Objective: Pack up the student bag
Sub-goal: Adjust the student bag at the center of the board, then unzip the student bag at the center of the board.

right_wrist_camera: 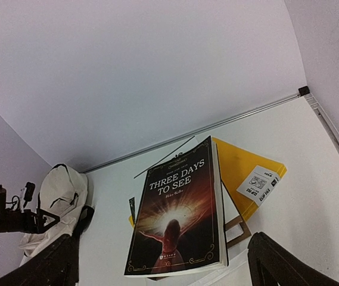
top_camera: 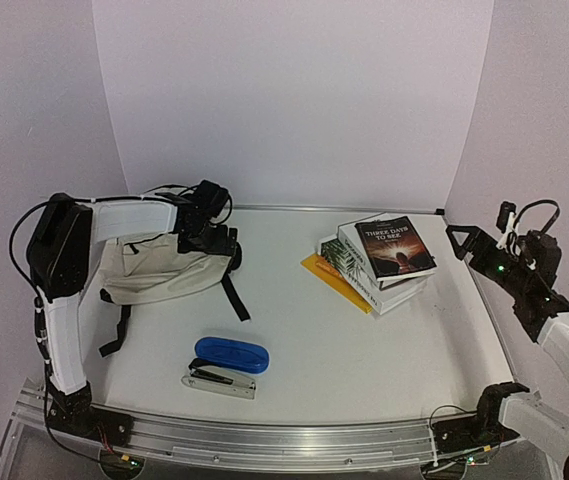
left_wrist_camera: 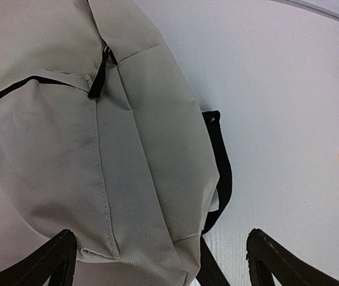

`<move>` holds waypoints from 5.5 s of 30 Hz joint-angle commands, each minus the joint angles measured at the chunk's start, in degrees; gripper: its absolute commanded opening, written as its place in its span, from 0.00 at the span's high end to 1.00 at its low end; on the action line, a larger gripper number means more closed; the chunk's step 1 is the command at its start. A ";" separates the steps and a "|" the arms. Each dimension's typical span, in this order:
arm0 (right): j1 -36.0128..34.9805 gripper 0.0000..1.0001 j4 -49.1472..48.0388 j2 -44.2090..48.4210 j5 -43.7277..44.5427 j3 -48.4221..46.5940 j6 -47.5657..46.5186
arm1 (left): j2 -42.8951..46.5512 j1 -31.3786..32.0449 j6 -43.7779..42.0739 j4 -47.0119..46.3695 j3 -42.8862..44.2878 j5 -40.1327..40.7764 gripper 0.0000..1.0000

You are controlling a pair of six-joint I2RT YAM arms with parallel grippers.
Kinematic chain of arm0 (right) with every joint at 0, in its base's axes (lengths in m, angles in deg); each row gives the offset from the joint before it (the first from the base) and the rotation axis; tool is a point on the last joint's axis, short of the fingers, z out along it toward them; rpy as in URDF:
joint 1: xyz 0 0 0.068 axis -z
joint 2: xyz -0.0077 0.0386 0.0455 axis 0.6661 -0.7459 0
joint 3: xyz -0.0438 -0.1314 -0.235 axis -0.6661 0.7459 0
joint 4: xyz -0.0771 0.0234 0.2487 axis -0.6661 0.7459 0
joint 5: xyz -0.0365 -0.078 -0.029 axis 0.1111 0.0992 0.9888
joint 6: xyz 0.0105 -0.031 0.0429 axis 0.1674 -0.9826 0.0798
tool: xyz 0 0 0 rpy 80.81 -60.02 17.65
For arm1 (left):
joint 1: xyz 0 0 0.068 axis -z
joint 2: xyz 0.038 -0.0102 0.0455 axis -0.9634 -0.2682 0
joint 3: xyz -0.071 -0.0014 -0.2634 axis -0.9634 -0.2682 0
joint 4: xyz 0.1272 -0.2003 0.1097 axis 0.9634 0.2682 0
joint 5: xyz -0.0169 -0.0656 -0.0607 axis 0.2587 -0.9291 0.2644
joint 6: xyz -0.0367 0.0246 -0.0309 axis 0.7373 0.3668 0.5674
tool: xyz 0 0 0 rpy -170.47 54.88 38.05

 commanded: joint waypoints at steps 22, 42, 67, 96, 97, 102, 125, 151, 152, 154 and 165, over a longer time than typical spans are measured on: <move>-0.25 0.02 2.80 0.69 -1.91 -3.07 -1.23 | 7.89 9.89 -30.03 -12.89 -13.40 -14.03 1.00; -6.22 0.03 16.40 -5.73 6.45 -16.20 -4.47 | 33.02 8.10 0.60 -9.41 -26.72 -7.00 0.03; -56.29 0.05 7.23 -56.58 28.34 -45.39 7.06 | 30.53 -32.15 2.10 -5.59 -28.86 -29.32 0.00; -56.30 0.56 11.71 -80.27 30.83 -59.43 11.30 | 11.93 -32.30 -1.68 -8.96 -27.73 -52.20 0.73; -55.43 0.57 11.68 -79.71 31.06 -58.47 11.13 | 13.49 -31.90 -1.34 -9.67 -28.95 -54.00 0.73; -50.97 0.58 11.67 -77.19 31.60 -54.58 8.73 | 19.82 -27.19 0.01 -10.41 -32.54 -57.61 0.72; -56.63 0.36 17.00 -75.90 25.46 -68.52 2.78 | 14.47 -29.40 3.57 -6.05 -23.84 -48.00 0.27; -56.80 0.43 16.92 -101.73 21.34 -94.97 -1.72 | 6.35 -24.69 4.85 -23.80 -30.28 -59.83 1.00; -56.83 0.44 16.96 -102.26 21.52 -95.33 -2.30 | 6.60 -24.26 4.56 -23.83 -30.67 -59.58 1.00; -56.72 0.45 17.18 -103.05 22.41 -96.19 -3.05 | 6.93 -23.59 4.24 -23.90 -31.06 -58.97 1.00; -55.71 0.49 20.25 -107.71 22.14 -100.42 -6.55 | 7.16 -22.66 4.67 -23.91 -30.61 -58.18 1.00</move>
